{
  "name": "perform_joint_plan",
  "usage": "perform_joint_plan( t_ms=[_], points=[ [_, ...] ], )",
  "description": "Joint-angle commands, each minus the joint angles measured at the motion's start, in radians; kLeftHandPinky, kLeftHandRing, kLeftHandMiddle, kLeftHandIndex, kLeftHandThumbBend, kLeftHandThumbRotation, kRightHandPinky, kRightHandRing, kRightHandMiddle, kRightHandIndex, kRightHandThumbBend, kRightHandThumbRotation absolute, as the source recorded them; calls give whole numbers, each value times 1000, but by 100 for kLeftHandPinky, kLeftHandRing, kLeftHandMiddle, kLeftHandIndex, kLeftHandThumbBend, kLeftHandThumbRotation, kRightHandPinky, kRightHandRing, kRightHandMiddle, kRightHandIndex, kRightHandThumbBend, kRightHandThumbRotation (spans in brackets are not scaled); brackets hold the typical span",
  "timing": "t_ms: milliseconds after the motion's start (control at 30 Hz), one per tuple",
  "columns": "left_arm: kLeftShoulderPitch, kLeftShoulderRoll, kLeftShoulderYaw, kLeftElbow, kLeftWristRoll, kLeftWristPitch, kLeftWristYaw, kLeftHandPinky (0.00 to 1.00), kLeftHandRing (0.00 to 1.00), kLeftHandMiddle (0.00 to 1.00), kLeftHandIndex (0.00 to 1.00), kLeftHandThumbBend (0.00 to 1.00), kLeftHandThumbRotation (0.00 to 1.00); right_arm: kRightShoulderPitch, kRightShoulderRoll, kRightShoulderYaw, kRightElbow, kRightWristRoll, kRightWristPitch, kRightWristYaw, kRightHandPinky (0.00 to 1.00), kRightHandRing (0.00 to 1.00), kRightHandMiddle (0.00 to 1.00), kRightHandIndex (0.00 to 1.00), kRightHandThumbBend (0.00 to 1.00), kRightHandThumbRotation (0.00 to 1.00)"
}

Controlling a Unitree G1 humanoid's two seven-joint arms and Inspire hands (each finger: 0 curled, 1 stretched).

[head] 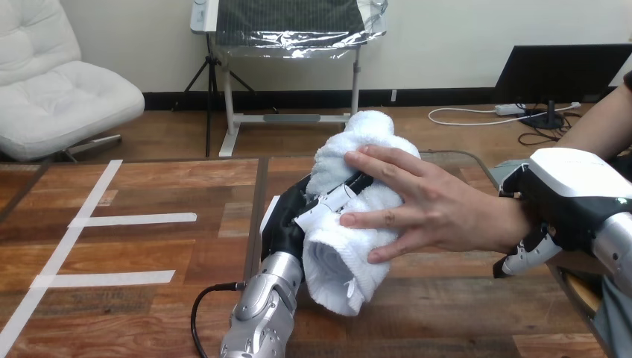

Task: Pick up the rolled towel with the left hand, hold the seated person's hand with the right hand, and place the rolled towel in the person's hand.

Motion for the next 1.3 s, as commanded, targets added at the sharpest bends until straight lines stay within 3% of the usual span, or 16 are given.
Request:
perform_joint_plan(
  t_ms=[0, 267, 567, 933, 1267],
  points=[
    [-162, -141, -11, -8, -2, 3, -63, 22, 33, 42, 48, 69, 4, -55, 30, -46, -14, 19, -1, -38, 19, 27, 36, 48, 82, 0],
    [-162, -125, -18, -8, -4, 15, -103, 23, 34, 43, 48, 69, 7, -57, 34, -42, -15, 14, 9, -31, 20, 27, 38, 51, 82, 0],
    [-162, -97, -24, 2, 2, 23, -173, 25, 38, 48, 57, 67, 13, -59, 39, -32, -22, 5, 29, -27, 27, 35, 46, 59, 82, 0],
    [-159, -74, -25, 9, 9, 27, -234, 40, 53, 61, 72, 73, 22, -46, 26, -27, -28, -11, 13, -43, 44, 53, 61, 67, 83, 0],
    [-151, -55, -20, 7, 12, 29, -279, 52, 60, 69, 81, 75, 24, -37, 20, -24, -34, -25, 7, -54, 51, 61, 67, 71, 85, 0]
  ],
)
